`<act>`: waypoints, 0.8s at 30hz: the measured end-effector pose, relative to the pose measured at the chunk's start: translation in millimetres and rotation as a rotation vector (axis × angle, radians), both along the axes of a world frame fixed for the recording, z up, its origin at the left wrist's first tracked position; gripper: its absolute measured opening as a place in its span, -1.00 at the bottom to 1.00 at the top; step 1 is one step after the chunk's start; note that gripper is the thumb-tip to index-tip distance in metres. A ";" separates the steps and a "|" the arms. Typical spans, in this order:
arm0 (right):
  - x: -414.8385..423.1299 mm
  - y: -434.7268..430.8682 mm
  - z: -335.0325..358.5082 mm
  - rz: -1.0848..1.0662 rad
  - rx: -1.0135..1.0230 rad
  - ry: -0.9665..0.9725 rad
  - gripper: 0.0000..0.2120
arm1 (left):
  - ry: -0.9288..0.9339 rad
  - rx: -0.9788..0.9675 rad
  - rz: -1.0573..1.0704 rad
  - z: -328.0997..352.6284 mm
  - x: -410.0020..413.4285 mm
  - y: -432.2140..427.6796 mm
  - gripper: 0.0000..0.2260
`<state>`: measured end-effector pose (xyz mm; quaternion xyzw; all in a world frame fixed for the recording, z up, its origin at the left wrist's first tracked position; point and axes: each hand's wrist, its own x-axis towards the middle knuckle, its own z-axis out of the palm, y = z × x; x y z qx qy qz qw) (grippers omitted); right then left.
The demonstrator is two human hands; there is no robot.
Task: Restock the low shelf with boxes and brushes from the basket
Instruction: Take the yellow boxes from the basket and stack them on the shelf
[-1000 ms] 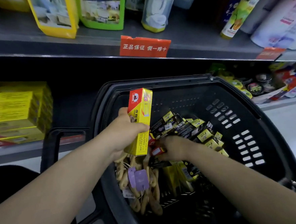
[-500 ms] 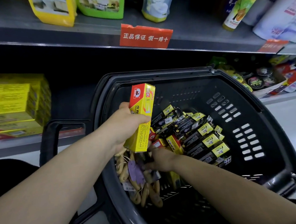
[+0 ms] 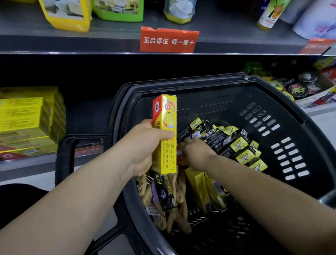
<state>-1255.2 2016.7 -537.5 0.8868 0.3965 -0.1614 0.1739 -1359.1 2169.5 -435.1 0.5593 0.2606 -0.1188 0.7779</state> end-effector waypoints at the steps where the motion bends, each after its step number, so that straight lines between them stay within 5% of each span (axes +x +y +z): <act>1: 2.2 -0.5 14.4 -0.040 0.103 0.014 -0.58 | 0.000 -0.009 0.005 0.5 0.0 0.3 -0.78; 5: 8.1 0.0 88.3 -0.327 0.538 0.151 -0.62 | -0.003 -0.014 0.004 1.0 -0.4 -0.2 -0.72; 9: 3.1 2.8 140.8 -0.621 0.840 0.490 -0.74 | -0.027 0.045 0.005 1.8 0.5 -3.2 -0.70; 19: -19.9 14.7 148.9 -0.813 0.969 0.669 -0.70 | -0.060 0.156 -0.162 4.1 -8.4 -8.1 -0.41; 24: -9.3 14.1 127.3 -0.896 1.107 0.754 -0.71 | -0.084 0.259 -0.076 -0.4 -8.2 -8.7 -0.47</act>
